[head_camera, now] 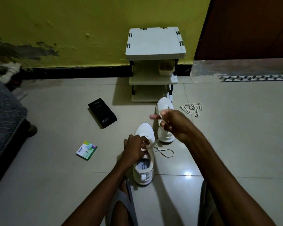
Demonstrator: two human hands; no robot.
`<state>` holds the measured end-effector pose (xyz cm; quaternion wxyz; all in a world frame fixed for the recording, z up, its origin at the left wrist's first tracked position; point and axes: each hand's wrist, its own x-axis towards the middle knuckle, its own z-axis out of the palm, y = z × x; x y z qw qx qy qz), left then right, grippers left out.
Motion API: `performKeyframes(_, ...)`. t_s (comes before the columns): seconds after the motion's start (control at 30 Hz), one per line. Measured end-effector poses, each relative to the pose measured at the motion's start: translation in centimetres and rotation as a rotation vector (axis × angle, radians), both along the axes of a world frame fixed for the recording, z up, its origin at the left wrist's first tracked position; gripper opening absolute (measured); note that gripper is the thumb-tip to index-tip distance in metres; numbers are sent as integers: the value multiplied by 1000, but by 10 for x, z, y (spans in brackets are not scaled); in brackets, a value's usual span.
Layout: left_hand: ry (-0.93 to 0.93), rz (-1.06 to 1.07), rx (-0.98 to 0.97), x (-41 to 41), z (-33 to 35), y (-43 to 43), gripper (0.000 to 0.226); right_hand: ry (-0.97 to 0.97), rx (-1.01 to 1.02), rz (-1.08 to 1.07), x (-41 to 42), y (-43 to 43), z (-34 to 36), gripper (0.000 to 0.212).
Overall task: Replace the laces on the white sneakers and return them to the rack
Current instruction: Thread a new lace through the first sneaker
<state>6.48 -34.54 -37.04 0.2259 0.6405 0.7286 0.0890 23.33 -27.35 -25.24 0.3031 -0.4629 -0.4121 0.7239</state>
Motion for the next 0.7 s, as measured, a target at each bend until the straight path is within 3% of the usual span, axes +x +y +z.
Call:
performKeyframes(0.1, 39, 66, -9, -2, -2, -1, 44, -810, 218, 392, -2, -8, -32, 25)
performKeyframes(0.17, -55, 128, -34, -6, -4, -2, 55, -965, 148, 646, -1, -19, -38, 28)
performKeyframes(0.23, -166, 159, -39, -10, -5, -2, 57, -855, 77, 758, -1, -26, -32, 23)
performKeyframes(0.33, -237, 179, -56, -16, -3, -3, 53, -585, 71, 562, -3, -18, -17, 14)
performKeyframes(0.43, -246, 198, -70, -17, -2, -4, 52, -465, 112, 434, 0, -5, 1, 18)
performKeyframes(0.6, -257, 240, -65, -17, 0, -6, 44, -423, 100, 498, 12, -1, 11, 21)
performKeyframes(0.7, -245, 255, -60, -14, 3, -7, 39, -604, 139, 591, 22, 3, 0, 15)
